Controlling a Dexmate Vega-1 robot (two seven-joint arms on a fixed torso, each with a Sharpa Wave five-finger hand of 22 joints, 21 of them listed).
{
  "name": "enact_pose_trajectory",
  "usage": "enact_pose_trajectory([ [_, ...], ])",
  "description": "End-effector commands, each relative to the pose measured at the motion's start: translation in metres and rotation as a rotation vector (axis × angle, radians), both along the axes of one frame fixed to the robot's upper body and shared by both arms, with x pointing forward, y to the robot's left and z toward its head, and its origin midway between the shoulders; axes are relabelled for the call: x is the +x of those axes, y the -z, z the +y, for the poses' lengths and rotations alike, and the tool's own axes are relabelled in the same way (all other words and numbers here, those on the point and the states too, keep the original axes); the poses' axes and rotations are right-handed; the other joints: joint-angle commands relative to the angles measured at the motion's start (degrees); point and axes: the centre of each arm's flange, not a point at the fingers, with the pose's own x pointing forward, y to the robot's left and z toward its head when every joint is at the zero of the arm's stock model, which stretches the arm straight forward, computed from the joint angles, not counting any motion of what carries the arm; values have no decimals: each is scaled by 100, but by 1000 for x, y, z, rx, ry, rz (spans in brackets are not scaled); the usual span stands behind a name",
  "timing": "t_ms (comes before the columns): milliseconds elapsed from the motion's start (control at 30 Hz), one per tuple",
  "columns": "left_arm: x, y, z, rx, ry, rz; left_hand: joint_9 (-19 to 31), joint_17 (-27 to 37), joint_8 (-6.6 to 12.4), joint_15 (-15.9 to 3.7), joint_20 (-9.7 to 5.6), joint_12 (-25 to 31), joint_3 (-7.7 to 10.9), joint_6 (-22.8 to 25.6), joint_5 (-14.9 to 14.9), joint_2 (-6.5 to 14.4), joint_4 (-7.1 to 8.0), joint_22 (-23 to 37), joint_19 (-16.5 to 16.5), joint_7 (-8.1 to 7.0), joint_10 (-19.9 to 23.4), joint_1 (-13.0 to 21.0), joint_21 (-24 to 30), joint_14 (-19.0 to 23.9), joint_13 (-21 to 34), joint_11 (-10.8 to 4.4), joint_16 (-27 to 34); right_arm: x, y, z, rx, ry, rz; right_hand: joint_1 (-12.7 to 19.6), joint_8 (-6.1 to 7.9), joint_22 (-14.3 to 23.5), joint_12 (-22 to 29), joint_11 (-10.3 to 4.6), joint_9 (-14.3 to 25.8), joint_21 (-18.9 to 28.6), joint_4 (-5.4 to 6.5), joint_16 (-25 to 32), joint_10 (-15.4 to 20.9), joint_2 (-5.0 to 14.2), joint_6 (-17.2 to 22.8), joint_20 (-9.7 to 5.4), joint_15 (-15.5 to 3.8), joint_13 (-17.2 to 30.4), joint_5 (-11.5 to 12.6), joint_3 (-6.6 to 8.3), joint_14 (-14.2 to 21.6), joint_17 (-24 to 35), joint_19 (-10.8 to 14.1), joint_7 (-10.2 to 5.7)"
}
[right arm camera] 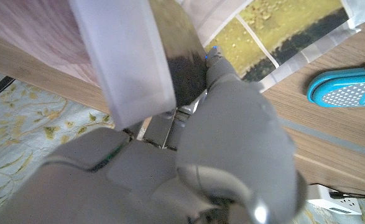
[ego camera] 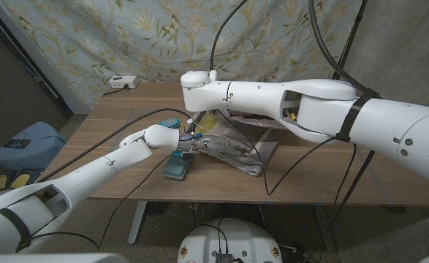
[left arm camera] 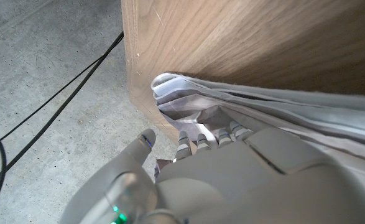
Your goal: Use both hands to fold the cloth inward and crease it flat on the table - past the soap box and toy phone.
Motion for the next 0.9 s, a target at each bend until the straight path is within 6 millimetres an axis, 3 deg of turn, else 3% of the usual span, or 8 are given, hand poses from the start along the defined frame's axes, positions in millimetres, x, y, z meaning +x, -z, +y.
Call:
enact_pose_trajectory([
  [33,2,0,3,-9,-12,-17,24,20,7,31,37,0,1,-5,8,-17,-18,8,16,-50,-19,71,-29,-106,4,-18,3,9,3,23,-26,-20,9,106,-26,17,6,20,29,39,-21,5,13,42,27,29,-363,21,-1,-26,-11,20,30,38],
  [300,6,0,5,-10,-22,-22,24,21,4,41,50,0,-3,-12,8,-6,-23,8,17,-41,-20,85,-29,-100,4,0,6,17,4,36,-20,-34,27,113,-50,17,-10,23,52,58,-13,4,-35,54,-8,113,-352,40,-20,-37,-27,36,115,58],
  [467,9,-1,7,-16,-31,-27,24,20,7,36,45,-1,-6,-2,9,-9,-31,8,18,-47,-23,93,-29,-100,4,-6,5,21,6,37,-2,-43,39,-140,-130,11,-111,117,77,54,130,-81,-77,140,-136,182,-45,-89,-84,-101,-155,-2,192,187],
  [900,11,-1,9,-13,-41,-32,24,17,8,32,40,-2,-9,3,11,-16,-52,7,20,-48,-27,115,-29,-98,3,-18,3,24,15,41,69,-73,90,-342,-217,7,-221,240,100,37,197,-186,-181,156,-293,241,113,-212,-119,-151,-207,-107,228,290],
])
